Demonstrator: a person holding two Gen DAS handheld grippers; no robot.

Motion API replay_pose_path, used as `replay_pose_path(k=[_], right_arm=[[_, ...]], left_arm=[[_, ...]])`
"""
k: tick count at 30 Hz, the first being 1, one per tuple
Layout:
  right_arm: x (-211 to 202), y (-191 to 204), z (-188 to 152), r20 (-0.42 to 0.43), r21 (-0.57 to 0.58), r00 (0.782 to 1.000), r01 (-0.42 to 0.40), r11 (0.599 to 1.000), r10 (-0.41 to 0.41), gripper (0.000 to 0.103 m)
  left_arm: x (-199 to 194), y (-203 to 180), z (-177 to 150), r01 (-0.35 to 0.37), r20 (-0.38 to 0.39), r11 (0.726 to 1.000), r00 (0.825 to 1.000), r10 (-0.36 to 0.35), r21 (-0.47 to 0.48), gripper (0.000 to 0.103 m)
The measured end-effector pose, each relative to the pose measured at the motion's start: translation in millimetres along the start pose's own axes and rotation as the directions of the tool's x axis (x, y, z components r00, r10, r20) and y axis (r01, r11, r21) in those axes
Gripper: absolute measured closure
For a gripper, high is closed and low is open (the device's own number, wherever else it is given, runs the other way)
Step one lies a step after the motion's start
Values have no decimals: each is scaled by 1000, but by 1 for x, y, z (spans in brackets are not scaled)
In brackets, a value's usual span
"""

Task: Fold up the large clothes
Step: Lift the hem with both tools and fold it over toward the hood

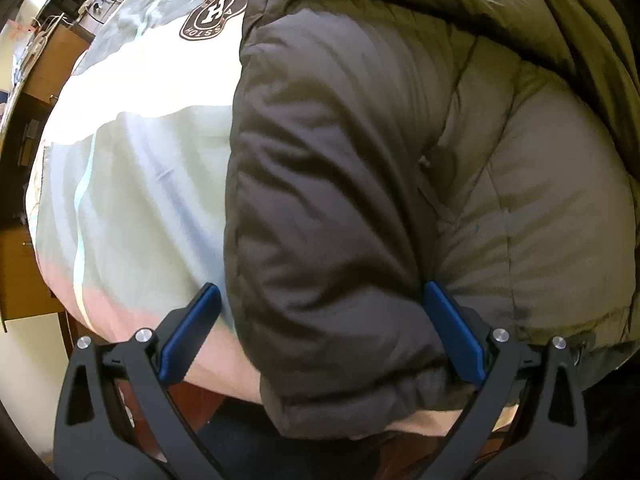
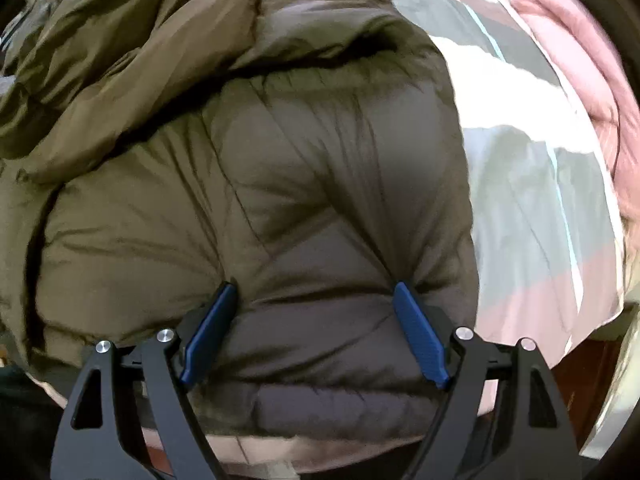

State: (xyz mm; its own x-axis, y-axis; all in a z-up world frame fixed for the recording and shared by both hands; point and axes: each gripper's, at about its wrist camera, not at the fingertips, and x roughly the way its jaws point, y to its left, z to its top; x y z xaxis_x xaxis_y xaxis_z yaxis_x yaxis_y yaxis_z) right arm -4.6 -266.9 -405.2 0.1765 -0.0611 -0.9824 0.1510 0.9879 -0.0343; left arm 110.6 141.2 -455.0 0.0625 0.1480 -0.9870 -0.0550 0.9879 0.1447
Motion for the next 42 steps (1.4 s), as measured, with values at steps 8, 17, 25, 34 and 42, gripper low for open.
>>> replay_pose_path(k=[8, 17, 25, 34, 42], right_arm=[[-11, -92, -5, 20, 388, 998, -56, 920, 52, 14], [30, -78, -10, -128, 423, 964, -162, 892, 235, 10], [6, -49, -13, -9, 422, 912, -369, 828, 410, 88], [-64, -53, 51, 278, 321, 538, -833, 451, 796, 89], [-50, -100, 170, 492, 402, 430, -883, 241, 757, 90]], left_arm=[[-7, 22, -11, 142, -29, 983, 989, -147, -113, 2], [22, 46, -23, 359, -109, 904, 914, -391, -234, 13], [20, 79, -28, 540, -37, 786, 817, -576, -300, 79], [-34, 124, -2, 843, 204, 436, 508, -836, -315, 80], [-93, 125, 79, 939, 439, 162, 289, -850, -304, 79]])
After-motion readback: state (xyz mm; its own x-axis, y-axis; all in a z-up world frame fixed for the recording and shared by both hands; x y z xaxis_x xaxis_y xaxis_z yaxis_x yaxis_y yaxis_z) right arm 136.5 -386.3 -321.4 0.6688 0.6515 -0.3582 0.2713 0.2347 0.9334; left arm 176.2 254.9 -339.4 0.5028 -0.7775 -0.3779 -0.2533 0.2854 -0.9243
